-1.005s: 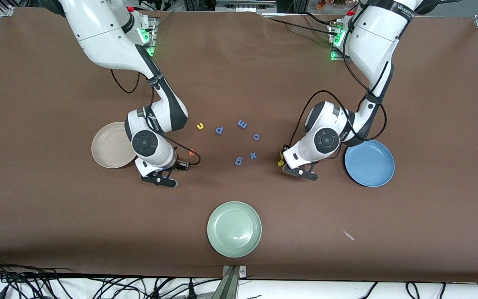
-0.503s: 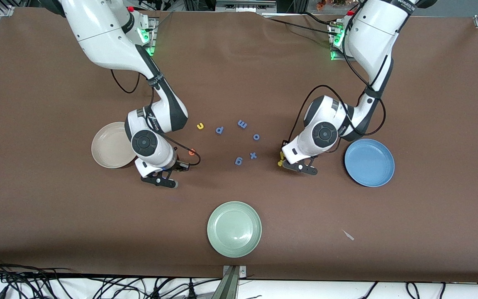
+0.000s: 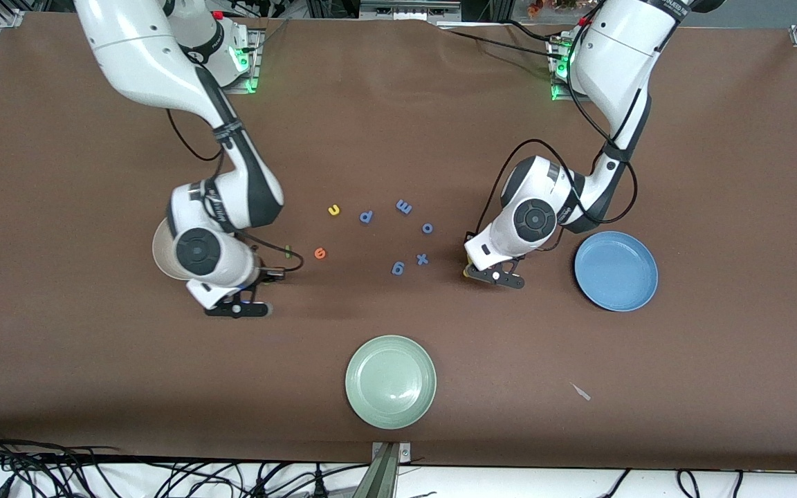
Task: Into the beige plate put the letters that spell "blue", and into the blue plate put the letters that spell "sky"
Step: 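Drop the green b onto the beige plate with the right gripper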
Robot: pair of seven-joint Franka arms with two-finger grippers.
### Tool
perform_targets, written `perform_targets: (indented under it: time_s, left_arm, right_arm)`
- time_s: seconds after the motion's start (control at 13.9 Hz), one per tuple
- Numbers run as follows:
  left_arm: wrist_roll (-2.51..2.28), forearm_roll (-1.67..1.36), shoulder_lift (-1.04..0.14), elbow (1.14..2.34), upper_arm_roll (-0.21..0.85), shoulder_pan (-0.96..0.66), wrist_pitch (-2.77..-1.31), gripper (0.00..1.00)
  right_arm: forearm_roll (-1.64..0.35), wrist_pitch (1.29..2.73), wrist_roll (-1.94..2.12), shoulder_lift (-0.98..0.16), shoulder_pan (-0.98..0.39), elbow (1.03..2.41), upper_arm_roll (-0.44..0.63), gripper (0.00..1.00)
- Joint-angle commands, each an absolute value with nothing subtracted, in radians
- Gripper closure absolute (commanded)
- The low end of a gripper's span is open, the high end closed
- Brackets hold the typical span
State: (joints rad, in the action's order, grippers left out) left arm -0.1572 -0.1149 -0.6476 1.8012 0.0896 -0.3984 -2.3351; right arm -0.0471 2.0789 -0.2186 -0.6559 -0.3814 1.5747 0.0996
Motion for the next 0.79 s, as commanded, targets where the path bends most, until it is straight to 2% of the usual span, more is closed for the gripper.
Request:
perform_targets:
  time_s: [0.0,0.36,0.43,0.5,0.57,0.65,0.72]
  left_arm:
    - [-0.150,-0.115,-0.661,1.815,0.078,-0.405,-2.404,0.59]
    - [-0.153,-0.124,-0.681,1.813,0.078,-0.406,-2.419,0.53]
    - [-0.153,-0.123,-0.683,1.813,0.078,-0.407,-2.448,0.53]
    - [-0.153,-0.117,-0.686,1.815,0.078,-0.407,-2.473,0.56]
    - [-0.150,-0.115,-0.687,1.816,0.078,-0.408,-2.476,0.69]
    - [-0.150,-0.114,-0.687,1.816,0.078,-0.408,-2.476,0.81]
    - [-0.150,-0.114,-0.687,1.816,0.078,-0.408,-2.476,0.89]
  right_arm:
    - [-0.060,2.049,-0.057,-0.559,-0.380,1.679,0.156,0.84]
    - [-0.063,2.065,0.213,-0.474,-0.380,1.844,0.271,0.84]
    - [-0.063,2.065,0.245,-0.477,-0.379,1.853,0.288,0.80]
    - [-0.063,2.063,0.252,-0.483,-0.377,1.856,0.291,0.62]
    - [-0.063,2.053,0.247,-0.492,-0.377,1.856,0.291,0.23]
    - [-0.063,2.046,0.236,-0.494,-0.379,1.856,0.288,0.00]
    - [-0.063,2.036,0.232,-0.494,-0.386,1.850,0.287,0.00]
